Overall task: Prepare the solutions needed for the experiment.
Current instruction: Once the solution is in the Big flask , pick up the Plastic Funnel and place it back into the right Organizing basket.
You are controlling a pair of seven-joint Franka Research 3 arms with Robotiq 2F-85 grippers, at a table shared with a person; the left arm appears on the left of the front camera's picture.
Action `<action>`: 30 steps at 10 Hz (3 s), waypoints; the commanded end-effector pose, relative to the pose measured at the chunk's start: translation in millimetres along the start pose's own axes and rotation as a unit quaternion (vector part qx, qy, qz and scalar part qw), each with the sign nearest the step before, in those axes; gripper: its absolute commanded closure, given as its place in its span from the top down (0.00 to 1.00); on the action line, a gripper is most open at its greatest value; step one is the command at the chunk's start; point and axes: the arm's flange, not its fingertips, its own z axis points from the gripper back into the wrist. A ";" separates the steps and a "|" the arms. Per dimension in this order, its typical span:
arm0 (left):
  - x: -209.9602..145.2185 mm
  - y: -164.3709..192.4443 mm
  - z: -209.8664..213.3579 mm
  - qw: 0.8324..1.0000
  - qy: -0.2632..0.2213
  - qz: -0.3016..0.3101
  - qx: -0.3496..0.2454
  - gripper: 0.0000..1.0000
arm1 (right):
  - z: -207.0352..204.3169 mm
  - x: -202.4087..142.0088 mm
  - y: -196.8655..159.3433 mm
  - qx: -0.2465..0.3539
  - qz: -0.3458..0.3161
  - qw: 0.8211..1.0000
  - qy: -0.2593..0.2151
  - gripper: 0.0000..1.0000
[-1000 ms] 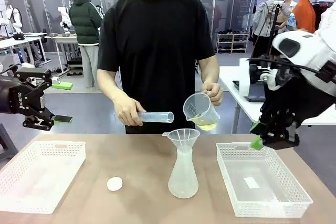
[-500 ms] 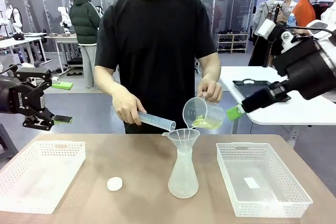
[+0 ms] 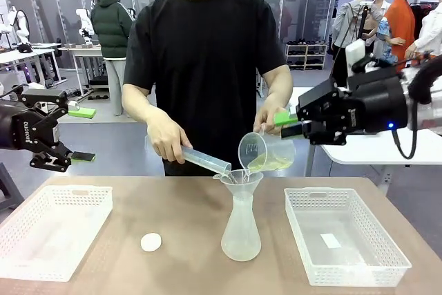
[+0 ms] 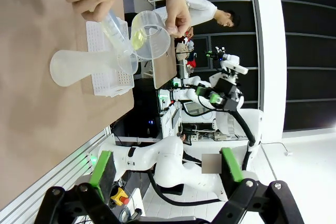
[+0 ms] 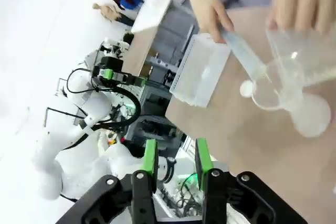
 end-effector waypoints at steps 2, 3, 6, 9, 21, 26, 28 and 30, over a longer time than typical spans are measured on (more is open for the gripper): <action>0.0 -3.5 -2.3 1.000 -0.002 0.001 -0.014 1.00 | 18.9 -134.1 -57.4 0.002 0.000 0.998 0.059 0.38; 0.0 -3.5 -2.3 1.000 -0.002 0.001 -0.014 1.00 | 20.3 -137.1 -58.3 0.012 0.050 0.994 0.101 0.38; 0.0 -3.5 -2.3 1.000 -0.002 0.001 -0.014 1.00 | 0.0 -3.6 -18.7 0.000 -0.024 0.999 0.043 0.38; 0.0 -3.5 -2.3 1.000 -0.002 0.001 -0.014 1.00 | 0.0 -3.6 -18.7 0.000 -0.024 0.999 0.043 0.38; 0.0 -3.5 -2.3 1.000 -0.002 0.001 -0.014 1.00 | 18.4 -26.1 -99.2 0.108 -0.144 0.981 0.070 0.58; 0.0 -3.5 -2.3 1.000 -0.002 0.001 -0.014 1.00 | 20.9 2.4 -98.3 0.101 -0.151 0.981 0.074 0.93; 0.0 -3.5 -2.3 1.000 -0.002 0.001 -0.014 1.00 | 20.9 2.4 -98.3 0.101 -0.151 0.981 0.074 0.93; 0.0 -3.5 -2.3 1.000 -0.002 0.001 -0.014 1.00 | 20.9 2.4 -98.3 0.101 -0.151 0.981 0.074 0.93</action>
